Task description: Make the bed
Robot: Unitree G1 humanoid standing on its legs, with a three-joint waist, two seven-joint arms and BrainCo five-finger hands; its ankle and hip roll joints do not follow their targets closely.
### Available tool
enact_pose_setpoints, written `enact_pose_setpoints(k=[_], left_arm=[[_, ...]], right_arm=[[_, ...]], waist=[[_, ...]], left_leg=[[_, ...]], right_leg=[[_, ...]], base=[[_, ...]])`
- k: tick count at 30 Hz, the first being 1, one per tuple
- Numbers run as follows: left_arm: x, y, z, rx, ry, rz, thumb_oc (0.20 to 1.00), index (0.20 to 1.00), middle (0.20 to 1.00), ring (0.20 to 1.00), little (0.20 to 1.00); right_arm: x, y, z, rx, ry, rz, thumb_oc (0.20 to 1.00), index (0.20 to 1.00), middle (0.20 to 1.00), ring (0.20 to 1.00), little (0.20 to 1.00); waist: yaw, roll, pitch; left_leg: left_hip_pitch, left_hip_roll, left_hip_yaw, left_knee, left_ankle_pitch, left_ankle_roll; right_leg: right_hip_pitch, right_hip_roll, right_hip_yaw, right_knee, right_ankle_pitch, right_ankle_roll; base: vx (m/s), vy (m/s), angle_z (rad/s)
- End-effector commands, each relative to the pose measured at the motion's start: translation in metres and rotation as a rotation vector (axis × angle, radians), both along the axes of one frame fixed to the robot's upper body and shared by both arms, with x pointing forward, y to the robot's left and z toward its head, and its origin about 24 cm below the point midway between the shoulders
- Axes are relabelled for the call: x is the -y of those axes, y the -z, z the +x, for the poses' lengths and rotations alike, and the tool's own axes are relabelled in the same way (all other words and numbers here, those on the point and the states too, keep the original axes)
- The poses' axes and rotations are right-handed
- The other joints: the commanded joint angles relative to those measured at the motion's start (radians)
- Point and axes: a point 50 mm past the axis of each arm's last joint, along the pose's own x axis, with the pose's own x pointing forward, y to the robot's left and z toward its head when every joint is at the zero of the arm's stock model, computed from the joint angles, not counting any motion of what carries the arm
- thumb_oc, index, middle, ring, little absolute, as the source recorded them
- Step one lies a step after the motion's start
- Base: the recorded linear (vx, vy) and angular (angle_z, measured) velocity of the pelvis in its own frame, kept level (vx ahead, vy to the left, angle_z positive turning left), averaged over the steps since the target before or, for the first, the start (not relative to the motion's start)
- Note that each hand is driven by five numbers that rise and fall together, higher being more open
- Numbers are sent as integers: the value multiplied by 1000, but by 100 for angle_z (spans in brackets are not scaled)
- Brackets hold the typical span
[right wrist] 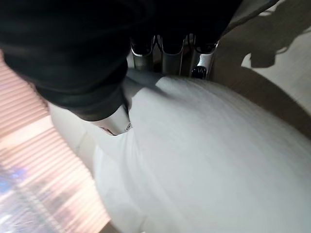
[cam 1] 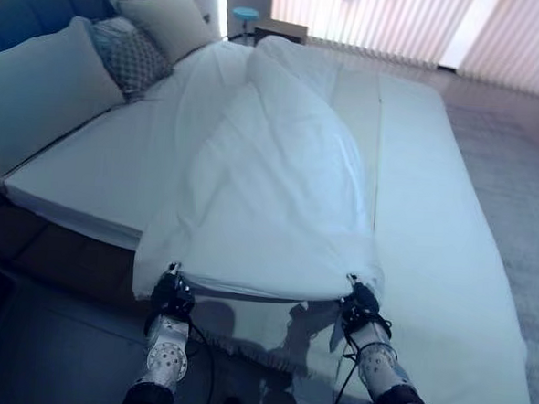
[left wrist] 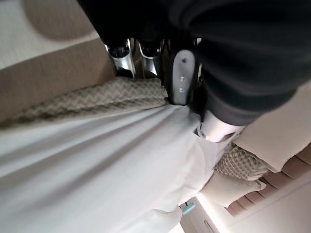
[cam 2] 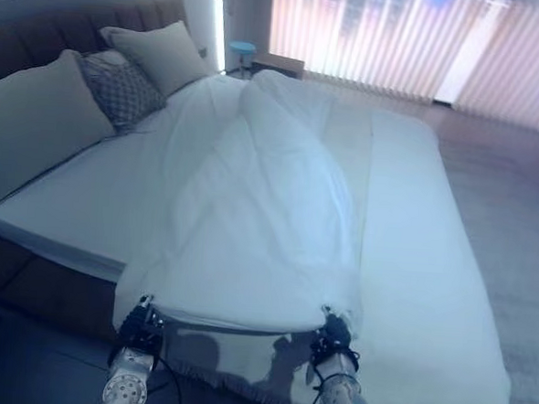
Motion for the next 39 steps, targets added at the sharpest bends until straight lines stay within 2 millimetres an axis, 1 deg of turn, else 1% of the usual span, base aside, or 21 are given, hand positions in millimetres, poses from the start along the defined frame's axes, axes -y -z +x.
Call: enact_pose_setpoints(k=[1,3,4,5,6,10,11,12,13,14,15,18,20,21,23,26,28,30,33,37,39], left_arm=[[-7,-25,10,124,-15,75,200,200,200,200,200],[-4,-23,10,116,0,73,200,200,200,200,200],[-2,-23,10,119,21,87,200,200,200,200,200],[-2,-23,10,119,21,87,200,200,200,200,200],[-2,-22,9,111,23,93,200,200,200,200,200],[-4,-19,7,91,26,108,200,200,200,200,200],[-4,-19,7,91,26,108,200,200,200,200,200],[-4,-20,7,92,28,116,200,200,200,200,200],[-4,-20,8,92,29,116,200,200,200,200,200],[-1,-19,9,85,43,116,200,200,200,200,200],[0,-25,16,103,86,158,200,200,200,200,200],[-4,-29,21,107,119,213,200,200,200,200,200],[-10,-33,25,100,125,272,200,200,200,200,200],[-10,-33,25,101,125,272,200,200,200,200,200],[-16,-31,21,91,101,265,200,200,200,200,200],[-17,-31,20,88,87,259,200,200,200,200,200],[-16,-31,20,86,84,247,200,200,200,200,200],[-11,-24,17,59,85,225,200,200,200,200,200],[-5,-13,12,22,86,186,200,200,200,200,200],[2,-3,4,-4,85,141,200,200,200,200,200],[3,7,-5,-44,65,105,200,200,200,200,200]], right_arm=[[29,-20,6,114,62,-88,200,200,200,200,200],[31,-19,3,107,69,-96,200,200,200,200,200],[37,-17,0,97,73,-113,200,200,200,200,200],[37,-17,0,98,73,-113,200,200,200,200,200],[40,-14,-2,83,83,-112,200,200,200,200,200],[42,-10,-6,60,87,-104,200,200,200,200,200],[42,-10,-6,60,87,-104,200,200,200,200,200],[41,-14,-4,75,72,-105,200,200,200,200,200],[41,-14,-3,76,72,-105,200,200,200,200,200],[40,-14,-3,76,66,-101,200,200,200,200,200],[41,-14,-3,72,72,-100,200,200,200,200,200],[37,-13,-4,70,70,-94,200,200,200,200,200],[33,-13,1,71,70,-87,200,200,200,200,200],[33,-13,1,72,70,-87,200,200,200,200,200],[23,-11,2,76,39,-81,200,200,200,200,200],[15,-7,-2,63,22,-60,200,200,200,200,200],[14,-6,-2,60,22,-58,200,200,200,200,200],[13,-5,-5,56,28,-59,200,200,200,200,200],[17,-3,-6,42,56,-67,200,200,200,200,200],[26,-6,-9,55,54,-116,200,200,200,200,200],[31,-4,-12,44,48,-143,200,200,200,200,200]], waist=[[-4,33,4],[-29,30,-4],[-53,8,-10],[-56,8,-13],[-68,1,-26],[-86,35,-47],[-88,34,-48],[-87,49,-52],[-88,46,-54],[-88,44,-51],[-96,24,-46],[-101,10,-45],[-105,35,-35],[-106,33,-36],[-86,49,-48],[-65,25,-58],[-60,13,-64],[-51,-15,-78],[-64,-18,-80],[-57,-19,-44],[-64,-20,-31]], left_leg=[[-120,-54,-98,-86,174,-135],[-94,-32,-81,-67,132,-111],[-55,23,-103,14,28,-97],[-60,23,-106,15,30,-97],[-7,88,-152,53,-22,-102],[97,231,-269,60,13,-141],[94,228,-270,57,17,-140],[139,205,-322,36,-56,-169],[137,201,-323,34,-52,-168],[156,183,-295,11,-109,-163],[132,121,-263,25,-152,-139],[112,81,-247,23,-161,-121],[96,57,-211,-27,-108,-96],[94,55,-211,-29,-104,-95],[112,27,-176,-141,-31,-79],[125,-10,-150,-190,9,-87],[120,-26,-145,-195,25,-96],[94,-63,-130,-201,55,-106],[58,-83,-135,-159,56,-105],[-21,-96,-138,9,19,-118],[-26,-58,-120,63,-28,-105]], right_leg=[[-13,23,-29,-38,58,58],[-28,-3,-59,-54,88,73],[-48,-71,-86,-75,127,100],[-51,-71,-89,-76,129,100],[-59,-124,-103,-81,145,115],[-74,-205,-82,-58,170,155],[-76,-207,-84,-59,172,155],[-97,-257,-37,-71,237,185],[-99,-260,-37,-72,240,186],[-106,-297,-28,-82,299,204],[-120,-363,-7,-105,369,216],[-140,-377,9,-120,383,208],[-178,-291,1,13,318,170],[-181,-294,2,14,319,171],[-161,-192,-134,141,180,131],[-105,-93,-191,162,100,132],[-81,-57,-181,140,84,134],[-38,31,-85,60,49,101],[-29,59,3,-47,82,67],[-17,27,-27,-90,103,69],[-17,-1,-31,-98,112,77]], base=[[-323,271,34],[-239,250,86],[-193,208,101],[-288,461,51],[-114,401,9],[-61,524,26],[-68,721,14],[-57,499,11],[-83,741,3],[-116,713,0],[-154,938,-10],[-148,629,-3],[-196,555,4],[-167,542,-5],[-156,541,-2],[-112,242,-21],[-110,129,-20],[-212,191,-12],[-124,117,11],[-104,122,40],[-87,170,15]])
